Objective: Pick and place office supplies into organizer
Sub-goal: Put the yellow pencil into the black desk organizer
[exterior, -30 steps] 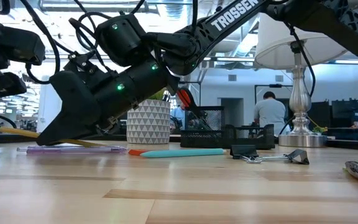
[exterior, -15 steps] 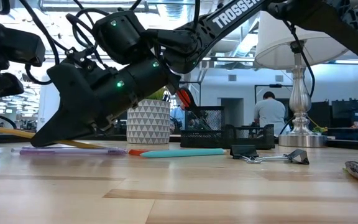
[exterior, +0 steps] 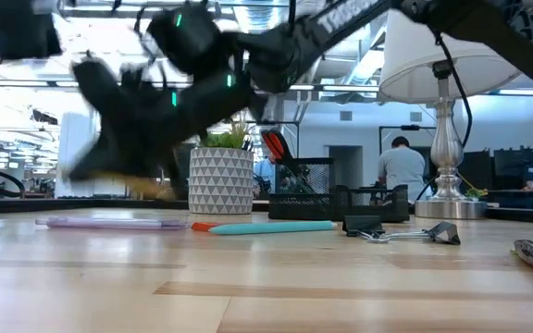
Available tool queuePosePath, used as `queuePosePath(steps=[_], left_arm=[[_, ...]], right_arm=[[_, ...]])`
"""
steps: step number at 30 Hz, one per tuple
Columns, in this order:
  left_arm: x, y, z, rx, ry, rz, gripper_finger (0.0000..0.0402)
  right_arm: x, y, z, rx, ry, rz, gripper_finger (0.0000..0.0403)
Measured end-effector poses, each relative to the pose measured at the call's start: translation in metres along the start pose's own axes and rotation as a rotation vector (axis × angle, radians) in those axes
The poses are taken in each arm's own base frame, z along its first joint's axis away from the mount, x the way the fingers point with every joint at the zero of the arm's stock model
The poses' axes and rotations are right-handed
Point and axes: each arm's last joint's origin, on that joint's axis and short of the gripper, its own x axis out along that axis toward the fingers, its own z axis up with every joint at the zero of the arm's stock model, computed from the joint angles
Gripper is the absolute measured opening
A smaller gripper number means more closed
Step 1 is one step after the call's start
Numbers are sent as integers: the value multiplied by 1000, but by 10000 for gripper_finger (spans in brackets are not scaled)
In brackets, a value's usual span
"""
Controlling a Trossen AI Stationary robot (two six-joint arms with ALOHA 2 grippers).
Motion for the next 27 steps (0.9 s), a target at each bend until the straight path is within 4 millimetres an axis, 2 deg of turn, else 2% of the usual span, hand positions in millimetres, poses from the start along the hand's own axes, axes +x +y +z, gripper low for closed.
queuePosePath(steps=[4, 8, 13, 16, 19, 22, 24, 27], left_arm=[[-38, -18, 23, 3, -102, -46, 71], [-71, -31, 43, 40, -250, -92, 60], [-103, -39, 60, 75, -412, -106, 50], [-114, -41, 65, 100, -457, -114, 46], [-117, -41, 66, 135, -465, -110, 46], [-117, -41, 66, 147, -470, -100, 45], [-117, -41, 66, 147, -472, -97, 45], [-115, -40, 65, 149, -473, -79, 45]], right_arm=[[-36, 12, 49, -13, -162, -49, 14], [-88, 18, 102, -40, -324, -140, 14], [-186, 31, 172, -100, -561, -150, 14], [-242, 36, 196, -141, -660, -200, 14], [-285, 40, 206, -176, -689, -252, 14], [-305, 39, 203, -195, -624, -301, 14], [-298, 31, 191, -185, -566, -331, 14], [-270, 9, 161, -133, -502, -371, 14]])
